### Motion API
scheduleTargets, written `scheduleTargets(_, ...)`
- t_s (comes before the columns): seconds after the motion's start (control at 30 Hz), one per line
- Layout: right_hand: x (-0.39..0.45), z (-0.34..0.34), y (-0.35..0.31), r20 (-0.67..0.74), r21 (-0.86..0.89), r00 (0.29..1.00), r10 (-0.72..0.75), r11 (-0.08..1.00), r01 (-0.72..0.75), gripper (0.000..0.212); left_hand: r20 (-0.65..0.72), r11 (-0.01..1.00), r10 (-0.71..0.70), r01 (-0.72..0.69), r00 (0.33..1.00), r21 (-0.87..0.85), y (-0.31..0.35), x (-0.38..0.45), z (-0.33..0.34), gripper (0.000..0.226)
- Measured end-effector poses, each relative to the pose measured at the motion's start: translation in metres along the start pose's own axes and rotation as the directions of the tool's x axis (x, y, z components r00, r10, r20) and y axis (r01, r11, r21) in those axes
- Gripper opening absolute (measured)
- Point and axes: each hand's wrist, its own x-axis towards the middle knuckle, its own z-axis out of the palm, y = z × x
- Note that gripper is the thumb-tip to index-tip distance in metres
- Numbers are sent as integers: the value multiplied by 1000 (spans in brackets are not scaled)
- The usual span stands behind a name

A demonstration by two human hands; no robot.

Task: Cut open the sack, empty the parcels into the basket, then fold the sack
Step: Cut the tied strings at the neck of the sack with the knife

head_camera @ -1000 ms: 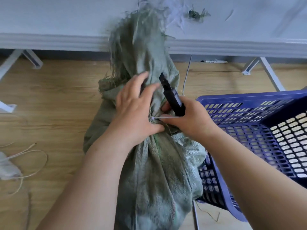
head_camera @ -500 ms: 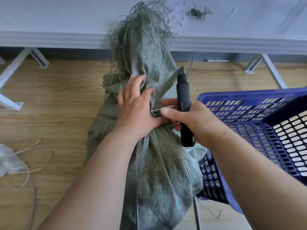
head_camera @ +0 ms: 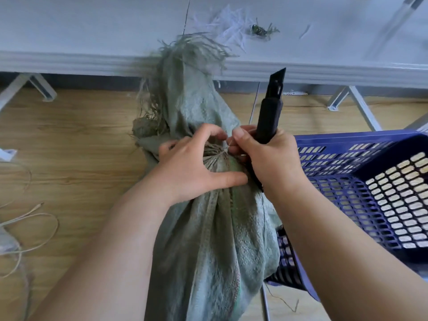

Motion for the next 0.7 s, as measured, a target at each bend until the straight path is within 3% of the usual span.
scheduleTargets(0.1, 1, 1, 4, 18, 171, 988, 157, 973, -157, 14, 72, 986, -20, 32, 997, -166, -9, 1, 8, 72)
scheduleTargets(0.33, 3, 1, 21, -7, 248, 950, 313, 921, -301, 5, 14, 986, -167, 167, 986, -5, -16, 8, 24, 74)
scheduleTargets(0.5, 9, -3, 23, -1, 300, 897, 442, 855, -422, 15, 4, 993, -83, 83, 997, -81, -15, 4, 20, 58)
scheduleTargets(0.63, 8, -11, 13, 21, 233, 924, 381, 897, -375, 7, -126, 992, -103, 93, 987, -82, -16, 4, 24, 43)
scheduleTargets(0.7, 8, -19, 2, -93, -15, 969, 227, 973, -230, 8, -156, 989, -135, 124, 978, -80, -15, 5, 27, 41)
